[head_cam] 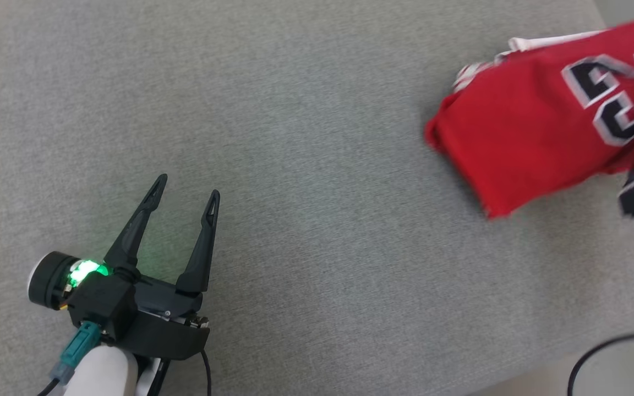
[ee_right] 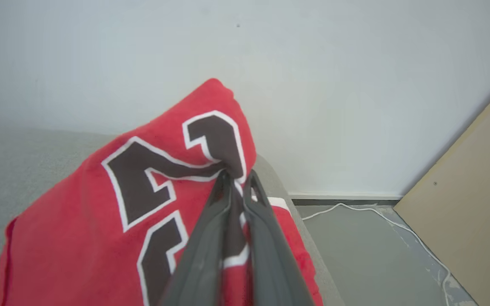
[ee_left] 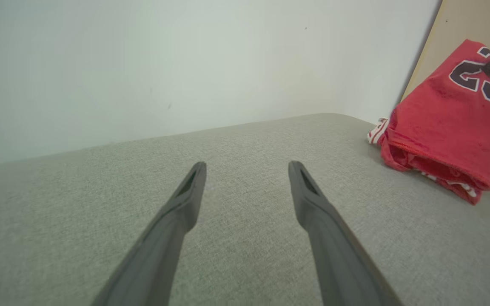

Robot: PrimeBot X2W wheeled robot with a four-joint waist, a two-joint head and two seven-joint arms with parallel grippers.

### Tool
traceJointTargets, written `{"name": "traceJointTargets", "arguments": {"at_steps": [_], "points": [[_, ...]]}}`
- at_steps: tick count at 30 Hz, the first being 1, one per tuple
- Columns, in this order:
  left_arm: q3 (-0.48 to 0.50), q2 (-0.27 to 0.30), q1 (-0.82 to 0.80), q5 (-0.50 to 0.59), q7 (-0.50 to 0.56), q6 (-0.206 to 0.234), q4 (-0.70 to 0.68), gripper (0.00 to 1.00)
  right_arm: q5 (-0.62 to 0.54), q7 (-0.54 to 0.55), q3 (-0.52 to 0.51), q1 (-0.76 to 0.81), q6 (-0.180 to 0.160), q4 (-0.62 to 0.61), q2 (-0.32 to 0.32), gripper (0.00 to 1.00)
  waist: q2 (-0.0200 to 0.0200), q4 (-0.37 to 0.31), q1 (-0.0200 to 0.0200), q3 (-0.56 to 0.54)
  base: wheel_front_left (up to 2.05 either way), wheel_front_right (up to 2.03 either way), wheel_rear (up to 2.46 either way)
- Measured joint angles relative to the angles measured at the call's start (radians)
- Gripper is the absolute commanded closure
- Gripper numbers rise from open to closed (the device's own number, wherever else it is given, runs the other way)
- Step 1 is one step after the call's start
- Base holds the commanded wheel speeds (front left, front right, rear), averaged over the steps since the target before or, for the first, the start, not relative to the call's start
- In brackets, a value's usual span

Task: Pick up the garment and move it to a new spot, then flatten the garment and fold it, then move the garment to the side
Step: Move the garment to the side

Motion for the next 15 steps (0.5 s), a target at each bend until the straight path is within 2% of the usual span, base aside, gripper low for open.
{"name": "traceJointTargets", "arguments": {"at_steps": [3, 6, 12, 15], "points": [[-0.007, 0.006, -0.001, 0.002, 0.004, -0.002, -0.006, 0.0, 0.069, -0.011, -0.03, -0.071, 0.0, 0.079, -0.015, 1.0, 0.0, 0.013, 0.0, 0.017, 0.0, 0.0, 0.0], [-0.025, 0.006, -0.009, 0.008, 0.006, -0.007, -0.012, 0.0, 0.093, -0.017, -0.044, -0.111, 0.0, 0.171, -0.062, 1.0, 0.0, 0.03, 0.0, 0.033, 0.0, 0.0, 0.0], [-0.066, 0.004, -0.027, 0.02, 0.014, -0.02, -0.02, 0.0, 0.105, -0.041, -0.035, -0.172, 0.0, 0.351, -0.142, 1.0, 0.0, 0.065, -0.0001, 0.065, 0.0, 0.0, 0.0], [-0.081, 0.003, -0.039, 0.023, 0.017, -0.022, -0.021, 0.0, 0.103, -0.051, -0.038, -0.192, 0.0, 0.405, -0.162, 1.0, 0.0001, 0.078, -0.0001, 0.073, 0.0, 0.0, 0.0]]}}
